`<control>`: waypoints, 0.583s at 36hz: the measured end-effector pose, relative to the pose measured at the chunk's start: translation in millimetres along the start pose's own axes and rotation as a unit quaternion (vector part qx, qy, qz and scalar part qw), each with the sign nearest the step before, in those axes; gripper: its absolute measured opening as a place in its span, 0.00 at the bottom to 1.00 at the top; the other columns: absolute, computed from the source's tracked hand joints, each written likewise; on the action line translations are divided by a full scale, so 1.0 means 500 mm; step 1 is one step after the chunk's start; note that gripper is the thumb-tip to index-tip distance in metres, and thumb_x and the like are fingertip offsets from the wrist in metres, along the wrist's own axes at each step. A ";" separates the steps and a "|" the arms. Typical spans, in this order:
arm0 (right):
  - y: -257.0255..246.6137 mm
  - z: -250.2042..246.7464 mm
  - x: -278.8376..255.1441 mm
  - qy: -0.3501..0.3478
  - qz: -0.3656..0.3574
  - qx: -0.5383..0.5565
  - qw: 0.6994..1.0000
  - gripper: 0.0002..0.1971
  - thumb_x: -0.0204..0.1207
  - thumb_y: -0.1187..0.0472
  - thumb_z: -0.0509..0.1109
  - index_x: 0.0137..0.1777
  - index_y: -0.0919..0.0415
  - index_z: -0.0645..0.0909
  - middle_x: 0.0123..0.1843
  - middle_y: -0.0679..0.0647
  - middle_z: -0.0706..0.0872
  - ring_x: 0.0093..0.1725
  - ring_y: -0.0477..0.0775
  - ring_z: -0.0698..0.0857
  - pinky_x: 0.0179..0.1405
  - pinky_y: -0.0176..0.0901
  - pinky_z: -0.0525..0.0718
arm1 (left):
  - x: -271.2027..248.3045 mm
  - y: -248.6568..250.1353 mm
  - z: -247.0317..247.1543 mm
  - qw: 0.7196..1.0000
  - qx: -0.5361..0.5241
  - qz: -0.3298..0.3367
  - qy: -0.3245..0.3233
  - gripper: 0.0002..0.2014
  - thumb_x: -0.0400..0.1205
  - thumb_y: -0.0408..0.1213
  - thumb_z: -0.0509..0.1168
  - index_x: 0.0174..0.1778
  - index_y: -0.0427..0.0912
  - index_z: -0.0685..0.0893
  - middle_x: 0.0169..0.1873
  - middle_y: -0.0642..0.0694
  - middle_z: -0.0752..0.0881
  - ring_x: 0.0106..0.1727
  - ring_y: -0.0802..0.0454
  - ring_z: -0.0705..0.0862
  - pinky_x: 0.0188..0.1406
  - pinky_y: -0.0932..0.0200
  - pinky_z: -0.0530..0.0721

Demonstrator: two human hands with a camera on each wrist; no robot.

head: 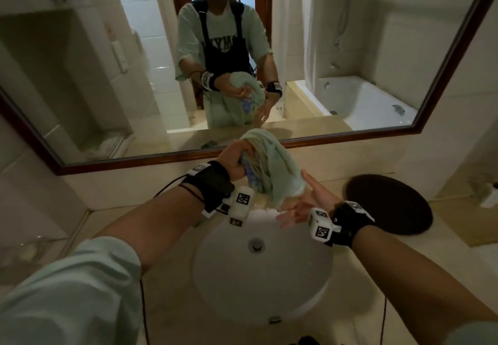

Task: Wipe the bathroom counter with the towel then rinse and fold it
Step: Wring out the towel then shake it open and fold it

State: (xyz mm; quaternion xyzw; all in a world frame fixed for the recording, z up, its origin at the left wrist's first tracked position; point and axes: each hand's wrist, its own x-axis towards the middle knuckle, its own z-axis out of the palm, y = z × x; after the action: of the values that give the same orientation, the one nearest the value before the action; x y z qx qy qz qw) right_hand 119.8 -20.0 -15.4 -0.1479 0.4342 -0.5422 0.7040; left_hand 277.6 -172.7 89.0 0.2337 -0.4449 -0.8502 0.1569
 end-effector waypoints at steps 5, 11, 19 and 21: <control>-0.002 0.054 0.033 -0.031 -0.007 0.058 0.998 0.58 0.56 0.24 0.69 0.82 0.58 0.60 0.77 0.75 0.66 0.70 0.84 0.72 0.60 0.81 0.74 | -0.008 -0.001 -0.002 1.000 0.000 -0.019 -0.017 0.20 0.83 0.25 0.41 0.52 0.33 0.80 0.41 0.37 0.89 0.50 0.38 0.82 0.50 0.45 0.79; 0.013 0.084 0.042 0.002 -0.055 0.051 0.997 0.56 0.51 0.41 0.87 0.79 0.60 0.67 0.73 0.72 0.75 0.70 0.80 0.75 0.68 0.79 0.70 | -0.013 -0.008 -0.027 0.999 -0.002 -0.042 -0.027 0.22 0.80 0.23 0.40 0.54 0.32 0.80 0.44 0.36 0.89 0.48 0.38 0.86 0.54 0.44 0.80; 0.023 0.106 0.053 0.065 0.001 -0.029 0.997 0.48 0.43 0.60 0.91 0.68 0.66 0.77 0.63 0.69 0.83 0.61 0.72 0.83 0.47 0.67 0.87 | -0.012 -0.021 -0.055 0.998 0.042 -0.044 0.034 0.19 0.79 0.23 0.43 0.53 0.30 0.79 0.49 0.35 0.84 0.50 0.37 0.83 0.56 0.46 0.81; 0.022 0.129 0.046 0.058 0.008 -0.059 0.997 0.32 0.53 0.63 0.86 0.58 0.65 0.80 0.58 0.68 0.85 0.55 0.68 0.83 0.42 0.69 0.88 | -0.012 -0.025 -0.060 0.997 0.047 -0.042 0.046 0.19 0.78 0.23 0.42 0.50 0.31 0.79 0.46 0.35 0.85 0.47 0.38 0.83 0.55 0.47 0.81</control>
State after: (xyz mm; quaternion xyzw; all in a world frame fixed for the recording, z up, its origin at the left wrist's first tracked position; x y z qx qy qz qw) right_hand 177.3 -53.5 4.2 -0.1538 0.5070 -0.5176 0.6719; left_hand 297.8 -183.4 65.5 0.2978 -0.4668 -0.8225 0.1302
